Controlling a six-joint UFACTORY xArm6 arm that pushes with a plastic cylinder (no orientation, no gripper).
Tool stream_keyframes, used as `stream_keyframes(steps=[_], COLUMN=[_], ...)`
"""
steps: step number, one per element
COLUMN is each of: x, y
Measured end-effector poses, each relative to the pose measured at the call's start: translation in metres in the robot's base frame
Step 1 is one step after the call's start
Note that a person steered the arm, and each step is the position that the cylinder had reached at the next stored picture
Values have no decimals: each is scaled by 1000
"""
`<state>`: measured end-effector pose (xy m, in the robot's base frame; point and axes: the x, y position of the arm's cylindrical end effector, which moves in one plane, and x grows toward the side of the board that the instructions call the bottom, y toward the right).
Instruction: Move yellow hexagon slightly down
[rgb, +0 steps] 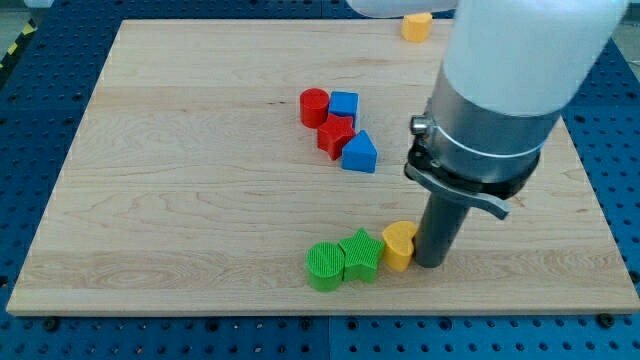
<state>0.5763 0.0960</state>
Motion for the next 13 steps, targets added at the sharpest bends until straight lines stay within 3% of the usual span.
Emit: stream_keyframes(steps=[2, 3, 4, 5, 7, 8, 9, 10, 13], x=[-1, -1, -1, -33, -193, -275, -352, -384, -384], y=[-37, -34, 4, 31, 37, 21, -49, -65, -29])
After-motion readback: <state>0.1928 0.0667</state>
